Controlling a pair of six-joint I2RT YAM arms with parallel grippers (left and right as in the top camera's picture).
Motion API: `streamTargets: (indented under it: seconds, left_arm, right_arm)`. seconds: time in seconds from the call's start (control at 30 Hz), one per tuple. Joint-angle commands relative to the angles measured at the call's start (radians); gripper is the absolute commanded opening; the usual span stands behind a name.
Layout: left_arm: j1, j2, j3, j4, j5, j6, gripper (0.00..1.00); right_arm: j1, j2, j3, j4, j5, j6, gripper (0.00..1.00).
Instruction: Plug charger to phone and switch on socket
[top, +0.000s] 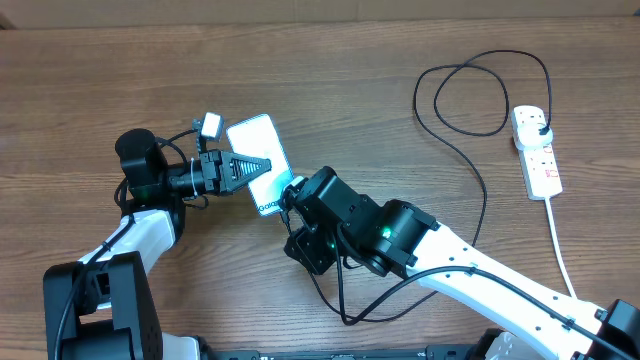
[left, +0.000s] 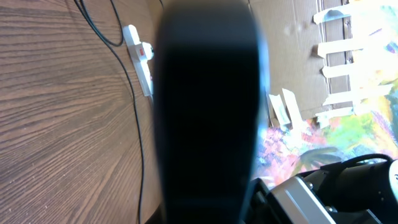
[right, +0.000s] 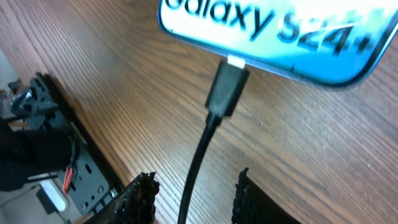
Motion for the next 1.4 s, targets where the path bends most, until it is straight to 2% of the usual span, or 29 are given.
streamTargets:
  seconds: [0.0, 0.07, 0.13, 0.17, 0.3, 0.33, 0.6, 0.7, 1.03, 1.17, 1.37]
  left_arm:
    - [-0.003, -0.003, 0.007, 0.003, 0.033, 0.014, 0.04]
    - [-0.003, -0.003, 0.007, 0.003, 0.033, 0.014, 0.04]
    - [-0.003, -0.003, 0.007, 0.003, 0.033, 0.014, 0.04]
    - [-0.003, -0.003, 0.007, 0.003, 0.033, 0.014, 0.04]
    - [-0.003, -0.003, 0.007, 0.003, 0.033, 0.014, 0.04]
    - [-0.003, -0.003, 0.007, 0.003, 0.033, 0.014, 0.04]
    - [-0.003, -0.003, 0.007, 0.003, 0.034, 0.015, 0.04]
    - [-0.003, -0.003, 0.007, 0.003, 0.034, 0.019, 0.04]
    - [-0.005, -0.003, 0.006, 0.004, 0.034, 0.032, 0.04]
    - [-0.024, -0.003, 0.006, 0.004, 0.034, 0.054, 0.04]
    - [-0.043, -0.003, 0.006, 0.004, 0.034, 0.057, 0.04]
  right_arm:
    - [-0.004, -0.018, 0.014, 0.024, 0.009, 0.000, 0.42]
    - [-0.004, -0.007, 0.014, 0.034, 0.010, 0.000, 0.41]
    - [-0.004, 0.009, 0.013, 0.042, 0.012, 0.000, 0.33]
    - [-0.004, 0.021, 0.011, 0.049, 0.013, 0.003, 0.26]
    - [-0.004, 0.042, 0.011, 0.060, 0.014, 0.050, 0.15]
    - [-0.004, 0.044, 0.011, 0.068, 0.019, 0.050, 0.10]
    - [-0.004, 0.044, 0.011, 0.124, 0.105, 0.054, 0.08]
    - [-0.004, 0.044, 0.011, 0.156, 0.121, 0.053, 0.04]
    - [-0.004, 0.044, 0.011, 0.280, 0.121, 0.056, 0.04]
    - [-0.004, 0.044, 0.019, 0.325, 0.121, 0.020, 0.04]
    - [-0.004, 0.044, 0.091, 0.285, 0.123, -0.064, 0.04]
